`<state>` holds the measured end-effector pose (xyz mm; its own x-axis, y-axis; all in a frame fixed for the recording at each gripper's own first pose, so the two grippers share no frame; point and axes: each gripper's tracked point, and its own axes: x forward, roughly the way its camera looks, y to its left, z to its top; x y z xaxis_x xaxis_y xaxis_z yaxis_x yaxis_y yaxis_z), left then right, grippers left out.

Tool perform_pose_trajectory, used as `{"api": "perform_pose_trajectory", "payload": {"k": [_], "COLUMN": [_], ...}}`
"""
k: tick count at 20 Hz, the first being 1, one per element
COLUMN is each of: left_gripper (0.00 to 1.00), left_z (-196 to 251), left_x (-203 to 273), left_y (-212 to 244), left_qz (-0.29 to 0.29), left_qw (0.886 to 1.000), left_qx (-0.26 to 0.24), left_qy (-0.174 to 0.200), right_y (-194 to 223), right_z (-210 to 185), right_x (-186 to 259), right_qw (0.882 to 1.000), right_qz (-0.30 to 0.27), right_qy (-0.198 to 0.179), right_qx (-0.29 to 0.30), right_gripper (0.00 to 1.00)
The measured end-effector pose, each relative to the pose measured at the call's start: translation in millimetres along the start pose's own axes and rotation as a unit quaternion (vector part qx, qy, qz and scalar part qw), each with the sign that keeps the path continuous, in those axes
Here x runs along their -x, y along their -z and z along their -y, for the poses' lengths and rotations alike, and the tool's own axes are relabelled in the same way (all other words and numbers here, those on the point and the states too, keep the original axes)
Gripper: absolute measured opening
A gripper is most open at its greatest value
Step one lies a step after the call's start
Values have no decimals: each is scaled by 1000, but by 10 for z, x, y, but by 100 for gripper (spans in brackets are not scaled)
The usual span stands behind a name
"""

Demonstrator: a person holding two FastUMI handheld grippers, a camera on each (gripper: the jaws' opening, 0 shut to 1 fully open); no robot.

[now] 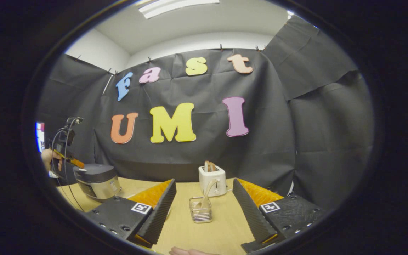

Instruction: Close the left gripper, press the button to open the rice cooker; take a wooden spoon from the chopstick holder with the right hand, scoop a spoonful of rice and pour it into the rice cooker, then put the wooden spoon back into the chopstick holder.

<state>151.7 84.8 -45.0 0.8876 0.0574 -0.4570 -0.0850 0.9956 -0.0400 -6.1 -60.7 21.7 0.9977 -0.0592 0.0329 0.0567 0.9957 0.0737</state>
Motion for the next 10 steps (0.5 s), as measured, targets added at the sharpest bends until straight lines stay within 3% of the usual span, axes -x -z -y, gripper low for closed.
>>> {"api": "perform_pose_trajectory", "payload": {"k": [10], "left_gripper": [3], "left_z": [-39], "left_x": [-57], "left_y": [91], "left_qz": [-28], "left_qw": [999], "left_qx": [-24], "left_qy": [-4], "right_y": [-48], "right_z": [-91], "right_x": [65], "right_qw": [1000], "right_qz": [4], "right_qy": [-14], "right_qx": [-4], "right_gripper": [92]}}
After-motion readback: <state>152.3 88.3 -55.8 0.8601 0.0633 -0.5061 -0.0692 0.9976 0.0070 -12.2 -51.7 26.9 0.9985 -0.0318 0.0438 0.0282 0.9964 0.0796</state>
